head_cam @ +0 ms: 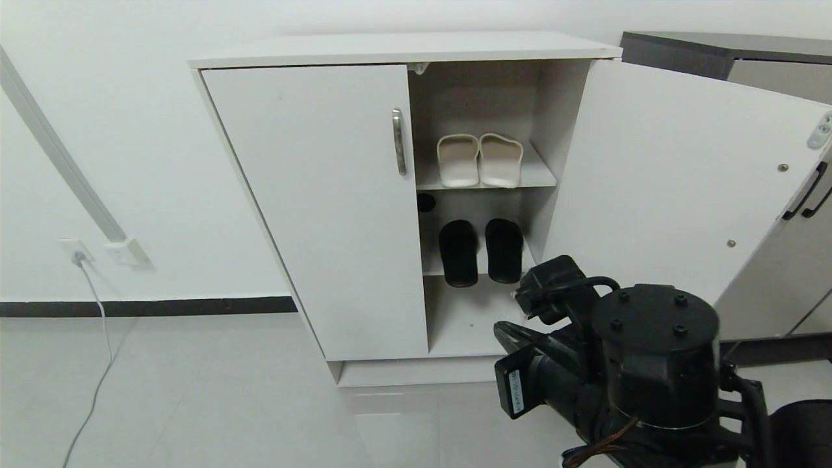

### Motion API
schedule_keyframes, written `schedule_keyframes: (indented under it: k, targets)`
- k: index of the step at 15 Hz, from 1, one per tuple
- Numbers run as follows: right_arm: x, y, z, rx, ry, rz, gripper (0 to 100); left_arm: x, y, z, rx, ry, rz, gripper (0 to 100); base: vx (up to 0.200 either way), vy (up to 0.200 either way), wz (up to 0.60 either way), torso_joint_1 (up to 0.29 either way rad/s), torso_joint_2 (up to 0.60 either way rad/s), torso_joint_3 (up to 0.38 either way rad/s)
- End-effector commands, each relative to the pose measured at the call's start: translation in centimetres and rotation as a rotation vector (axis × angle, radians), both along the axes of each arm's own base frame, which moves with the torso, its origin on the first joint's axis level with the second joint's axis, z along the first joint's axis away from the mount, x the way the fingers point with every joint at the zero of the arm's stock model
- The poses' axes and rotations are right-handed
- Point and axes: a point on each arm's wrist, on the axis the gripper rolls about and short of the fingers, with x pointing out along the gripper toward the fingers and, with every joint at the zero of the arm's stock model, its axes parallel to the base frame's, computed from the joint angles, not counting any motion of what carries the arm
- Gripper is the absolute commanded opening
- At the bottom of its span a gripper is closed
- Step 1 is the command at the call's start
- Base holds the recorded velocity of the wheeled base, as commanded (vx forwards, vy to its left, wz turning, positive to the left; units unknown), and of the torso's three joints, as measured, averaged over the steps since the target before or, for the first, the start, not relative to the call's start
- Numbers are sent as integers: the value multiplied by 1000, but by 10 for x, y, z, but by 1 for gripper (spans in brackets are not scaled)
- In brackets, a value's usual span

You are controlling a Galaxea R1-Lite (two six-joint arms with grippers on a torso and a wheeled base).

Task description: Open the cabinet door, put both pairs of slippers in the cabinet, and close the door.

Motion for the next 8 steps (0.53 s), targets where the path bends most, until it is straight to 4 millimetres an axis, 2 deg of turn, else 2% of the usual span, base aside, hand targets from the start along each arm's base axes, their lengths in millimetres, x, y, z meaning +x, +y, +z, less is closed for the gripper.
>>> schedule_keyframes:
  k: [1,4,8]
  targets:
    - [1,1,-1,-1,0,-2,0,0,0,0,0,-1,2,0,0,0,0,36,-334,-378]
    - [1,0,-1,-1,0,-3,0,0,0,0,0,-1,0,0,0,0,0,45,-539,-373]
    - [1,0,-1,-1,0,-5,0,0,0,0,0,-1,2,0,0,0,0,109,-466,-355]
